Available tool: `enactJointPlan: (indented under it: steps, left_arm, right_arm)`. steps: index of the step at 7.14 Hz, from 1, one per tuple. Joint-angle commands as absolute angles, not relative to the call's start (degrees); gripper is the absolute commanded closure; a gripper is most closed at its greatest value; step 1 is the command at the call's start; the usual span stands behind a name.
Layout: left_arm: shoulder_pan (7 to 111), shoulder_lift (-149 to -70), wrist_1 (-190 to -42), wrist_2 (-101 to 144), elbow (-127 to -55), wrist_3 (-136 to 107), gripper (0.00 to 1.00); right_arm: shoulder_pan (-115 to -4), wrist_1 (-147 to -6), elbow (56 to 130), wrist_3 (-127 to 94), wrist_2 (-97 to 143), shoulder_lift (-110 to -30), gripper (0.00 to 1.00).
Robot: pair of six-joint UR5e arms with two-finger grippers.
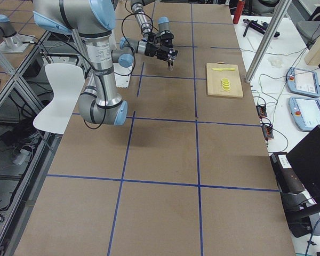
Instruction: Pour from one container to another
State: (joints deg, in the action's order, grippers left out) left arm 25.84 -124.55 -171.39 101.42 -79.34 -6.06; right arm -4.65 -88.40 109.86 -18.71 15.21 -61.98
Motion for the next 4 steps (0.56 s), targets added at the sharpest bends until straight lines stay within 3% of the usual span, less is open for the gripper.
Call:
enactJointPlan:
  steps: [1, 4]
  left_arm:
    - [25.8, -124.6, -171.4, 101.4, -79.4, -6.1, 1.0]
    - [25.8, -124.5, -171.5, 101.4, -79.6, -6.1, 1.0]
  right_arm:
    - [-4.7, -88.4, 110.0, -15.9, 15.1, -62.0, 1.0]
    - [-4.9, -88.5, 110.0, -13.4, 15.0, -61.9, 1.0]
